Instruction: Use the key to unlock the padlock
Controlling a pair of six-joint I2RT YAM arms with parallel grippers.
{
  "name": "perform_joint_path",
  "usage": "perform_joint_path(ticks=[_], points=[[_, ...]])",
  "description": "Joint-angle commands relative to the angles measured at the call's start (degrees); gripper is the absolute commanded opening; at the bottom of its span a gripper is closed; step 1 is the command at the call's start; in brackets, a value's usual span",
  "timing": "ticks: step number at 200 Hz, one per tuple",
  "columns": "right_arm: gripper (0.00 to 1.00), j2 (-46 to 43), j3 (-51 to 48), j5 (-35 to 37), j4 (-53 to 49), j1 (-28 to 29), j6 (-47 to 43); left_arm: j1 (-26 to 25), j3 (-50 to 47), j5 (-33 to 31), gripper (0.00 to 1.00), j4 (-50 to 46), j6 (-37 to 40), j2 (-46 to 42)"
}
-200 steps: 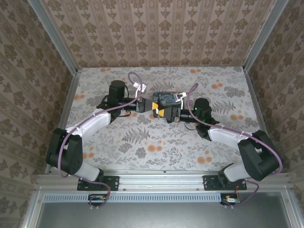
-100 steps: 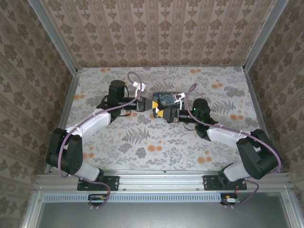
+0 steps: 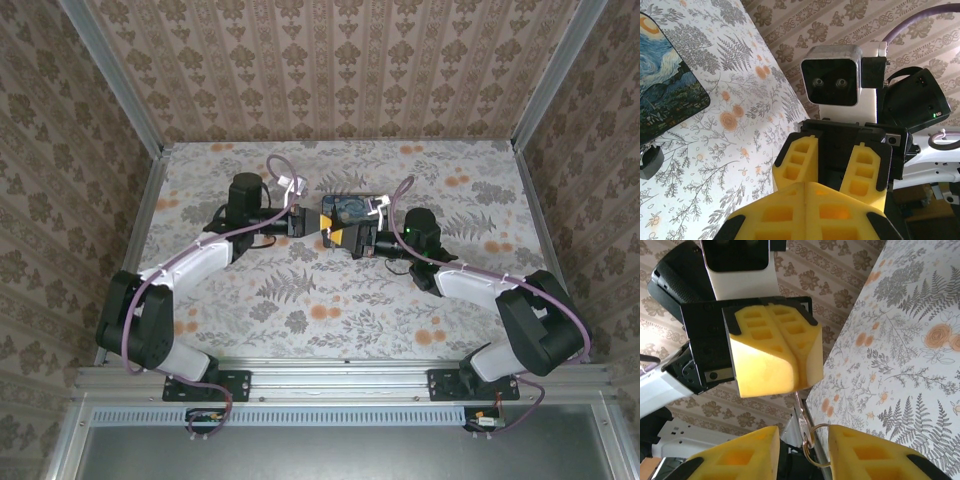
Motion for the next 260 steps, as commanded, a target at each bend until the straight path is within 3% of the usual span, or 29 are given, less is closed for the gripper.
perform_joint_path(ticks=[1,110,217,260], points=[[0.34,-0.8,1.5,2.2,0.8,-0.4,0.4,0.5,-1.0,-0.6,0.00,3.3,-1.7,-2.1],[0.28,1.3,2.4,1.2,3.4,0.4,1.8,0.0,-1.3,-1.3,0.00,4.8,-3.0,-1.6],[0.15,2.2,2.4,0.9,4.6,1.0,1.8,-0.5,-2.1,-2.3,0.00,6.7,-4.4,-1.4],[0.00,1.9,1.8,1.0,6.5,1.2,1.8,-0.8,-2.6,-2.8,0.00,7.9,-5.2,-1.3]])
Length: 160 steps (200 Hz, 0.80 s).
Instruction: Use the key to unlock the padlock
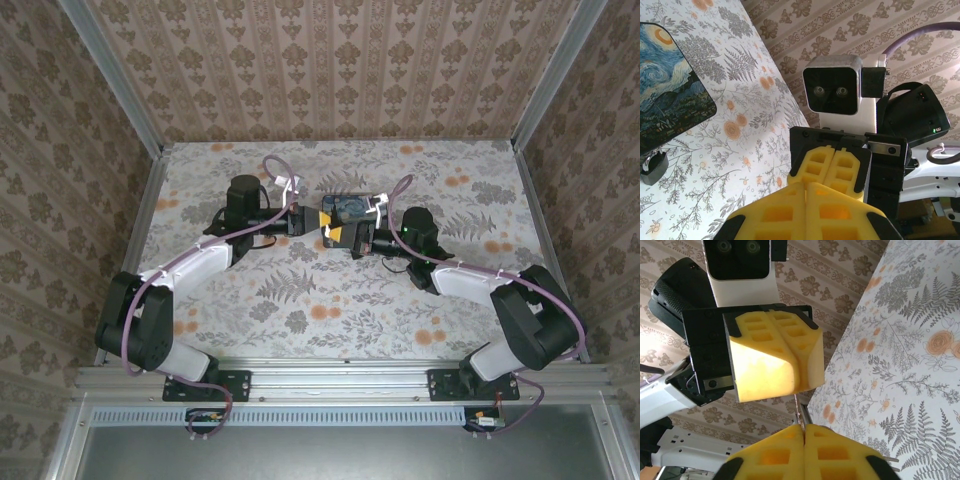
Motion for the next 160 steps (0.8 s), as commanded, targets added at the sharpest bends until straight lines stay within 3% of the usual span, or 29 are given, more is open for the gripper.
perform_joint_path(ticks=[1,62,79,100,141,160], points=[[0.00,-0.1,0.9,0.1,3.7,0.5,-0.1,-0.7,-0.9,-0.3,0.00,2.5,-0.8,-1.0],[0.00,-2.6,-1.5,2.6,2.8,0.3,-2.2,-0.8,-1.2,-0.8,0.00,0.5,-0.2,-1.6],[0.00,-4.9,-1.5,3.2,-3.3,0.0,-5.9,-0.4,-0.7,-1.0,0.24,-3.5,2.2,-2.1],[0.00,-8.4,-1.1,2.8,-13.4,-1.1,-10.9,0.4,0.0,-1.2,0.39,-8.2,5.3,-2.8],[0.00,-12.4,-1.3,0.5,-26.9,-6.3,-16.8,0.6,1.6,-5.9,0.54,-16.7,10.3,-3.3],[0.00,-14.5,-1.8,0.2,-31.8,-8.9,-18.9,0.5,0.4,-14.7,0.56,-19.3,11.0,-3.8]])
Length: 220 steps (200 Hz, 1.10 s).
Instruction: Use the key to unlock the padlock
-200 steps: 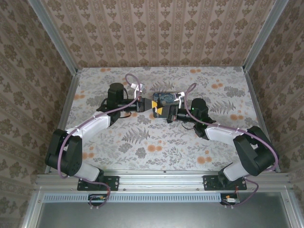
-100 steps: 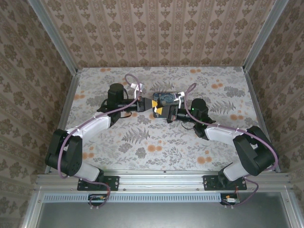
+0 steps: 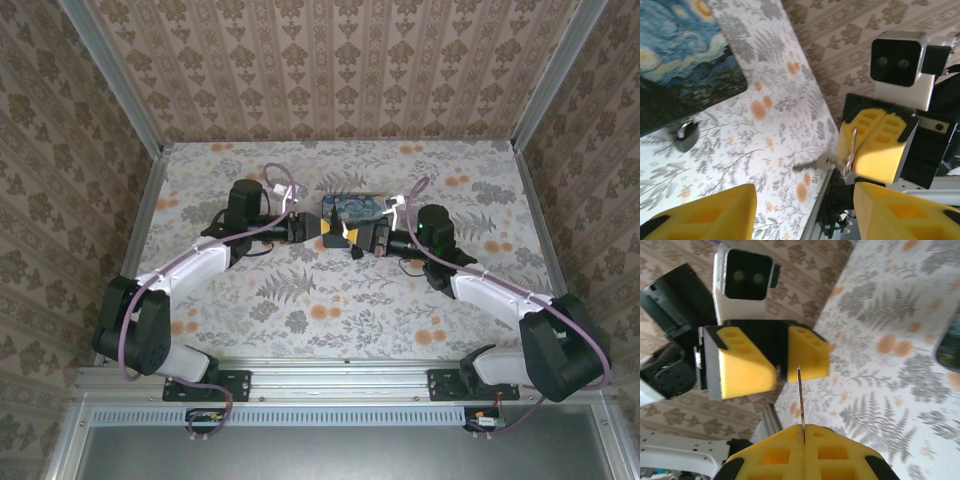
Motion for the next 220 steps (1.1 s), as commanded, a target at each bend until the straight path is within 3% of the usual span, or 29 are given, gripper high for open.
perform_joint_path(ticks=[1,19,32,47,55,78,121,157,220], points=[[0.00,-3.3,-0.6,-1.2,-10.2,-2.8,-5.5,0.2,0.6,-10.3,0.56,-6.5,4.1,-2.4],[0.00,-5.9,-1.0,-0.3,-14.4,-5.3,-7.1,-5.2,-0.4,-26.5,0.58,-11.2,5.9,-2.4],[0.00,-7.7,-0.5,1.3,-19.0,-7.0,-8.7,-10.1,-2.0,-37.1,0.59,-10.5,3.0,-0.9],[0.00,-9.7,0.4,4.1,-24.3,-9.0,-9.9,-14.8,-2.7,-45.7,0.60,-8.9,-0.8,2.3],[0.00,-11.0,0.6,5.3,-26.8,-10.2,-10.1,-17.6,-2.0,-48.7,0.65,-7.9,-1.0,4.6],[0.00,-15.3,1.5,9.3,-33.7,-13.4,-12.0,-24.5,3.5,-57.6,0.67,-9.1,-1.8,11.6],[0.00,-20.3,0.9,12.1,-38.7,-16.0,-12.4,-28.7,12.9,-66.3,0.71,-10.1,-6.6,22.7],[0.00,-20.5,0.1,11.8,-38.4,-16.5,-12.1,-30.1,21.9,-72.6,0.73,-17.2,-10.4,29.7],[0.00,-20.3,1.2,9.2,-39.5,-19.4,-13.6,-30.4,29.4,-74.2,0.63,-23.4,-16.4,36.8]])
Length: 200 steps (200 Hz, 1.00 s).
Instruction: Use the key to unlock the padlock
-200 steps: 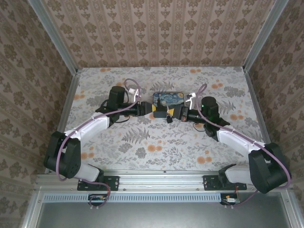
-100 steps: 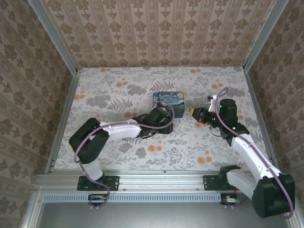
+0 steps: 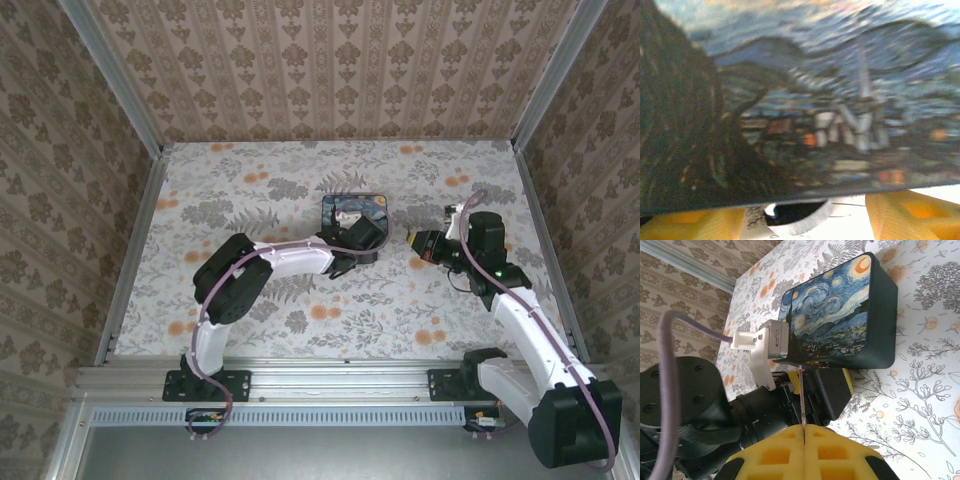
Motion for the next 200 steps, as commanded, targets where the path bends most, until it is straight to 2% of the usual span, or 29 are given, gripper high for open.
perform_joint_path(ticks=[1,34,63,107,128,161,186,200], points=[[0.00,-0.4,1.6,-1.3,-1.7,-1.6,-1.9,-0.5,2.8,-2.9,0.63,-5.1,-3.3,2.1],[0.00,0.4,1.2,-3.0,-1.5,-3.1,-2.0,-0.4,5.4,-2.5,0.61,-5.4,-3.6,4.6],[0.00,0.5,0.5,-3.9,-1.4,-3.2,-2.2,-0.3,6.9,-2.4,0.51,-6.5,-3.9,5.8],[0.00,-0.5,-0.7,-4.4,-2.7,-3.2,-3.5,0.1,7.7,-2.0,0.48,-9.6,-3.8,6.1],[0.00,-0.5,-1.6,-4.7,-2.1,-3.2,-3.4,0.1,7.9,-2.1,0.43,-10.6,-3.8,6.1],[0.00,-0.5,-2.3,-5.3,-2.2,-3.2,-3.4,0.5,7.6,-0.3,0.27,-10.2,-3.8,6.1],[0.00,-0.7,-2.6,-5.4,-4.0,-3.2,-4.4,0.9,7.6,2.1,0.25,-10.0,-2.7,5.2],[0.00,-0.7,-3.1,-5.4,-4.5,-3.2,-3.9,1.5,7.7,5.9,0.24,-9.4,-1.4,4.3]])
